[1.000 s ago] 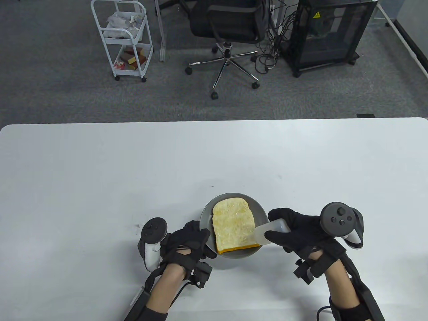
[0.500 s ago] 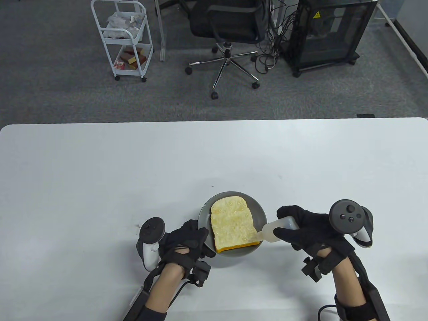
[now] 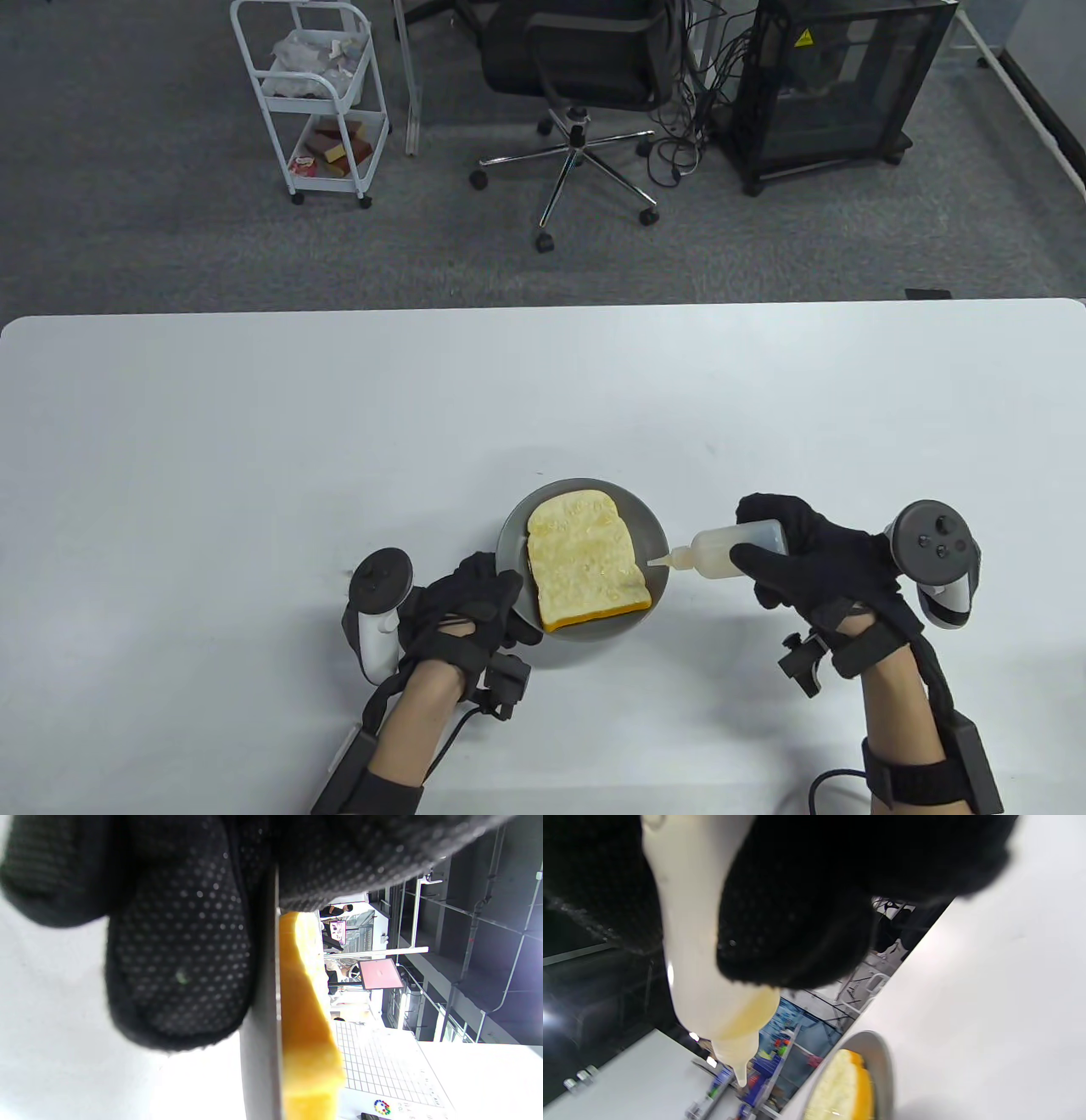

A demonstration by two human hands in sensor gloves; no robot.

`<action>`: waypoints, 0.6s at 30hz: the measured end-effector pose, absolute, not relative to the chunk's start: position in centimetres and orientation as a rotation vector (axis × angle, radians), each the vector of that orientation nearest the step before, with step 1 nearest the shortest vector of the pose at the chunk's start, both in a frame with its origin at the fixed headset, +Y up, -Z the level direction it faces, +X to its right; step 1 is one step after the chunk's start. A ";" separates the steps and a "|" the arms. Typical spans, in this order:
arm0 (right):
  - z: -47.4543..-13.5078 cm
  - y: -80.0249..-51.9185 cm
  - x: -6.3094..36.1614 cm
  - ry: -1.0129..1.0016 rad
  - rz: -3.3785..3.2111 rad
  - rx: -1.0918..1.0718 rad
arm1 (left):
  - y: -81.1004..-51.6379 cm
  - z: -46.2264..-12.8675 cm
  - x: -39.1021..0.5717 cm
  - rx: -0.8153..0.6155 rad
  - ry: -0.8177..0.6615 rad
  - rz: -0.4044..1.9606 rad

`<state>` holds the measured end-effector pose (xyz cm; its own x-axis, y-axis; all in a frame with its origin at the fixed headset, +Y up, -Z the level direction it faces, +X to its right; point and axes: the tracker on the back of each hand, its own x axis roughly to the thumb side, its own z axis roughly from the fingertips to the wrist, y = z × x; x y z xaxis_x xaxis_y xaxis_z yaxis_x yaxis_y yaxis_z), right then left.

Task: Squeeze honey bottle to draw zigzag on toast

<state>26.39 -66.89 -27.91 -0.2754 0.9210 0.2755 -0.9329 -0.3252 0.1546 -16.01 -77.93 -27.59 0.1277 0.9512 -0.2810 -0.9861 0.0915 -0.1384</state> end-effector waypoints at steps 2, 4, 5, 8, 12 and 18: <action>-28.3 -67.5 26.5 -0.055 1.771 0.351 | -78.1 -27.9 -16.1 -0.328 0.139 1.444; -28.7 -68.3 26.4 -0.050 1.670 0.343 | -78.1 -28.2 -16.1 -0.339 0.149 1.452; -29.0 -68.7 26.2 -0.034 1.618 0.340 | -78.0 -28.4 -16.1 -0.345 0.153 1.452; -29.5 -69.7 26.0 -0.014 1.514 0.326 | -77.8 -29.0 -16.1 -0.376 0.169 1.442; -30.0 -71.0 25.8 -0.009 1.393 0.294 | -77.6 -30.5 -15.9 -0.396 0.194 1.377; -30.3 -71.8 25.8 0.019 1.288 0.288 | -78.6 -32.8 -15.7 -0.404 0.262 1.327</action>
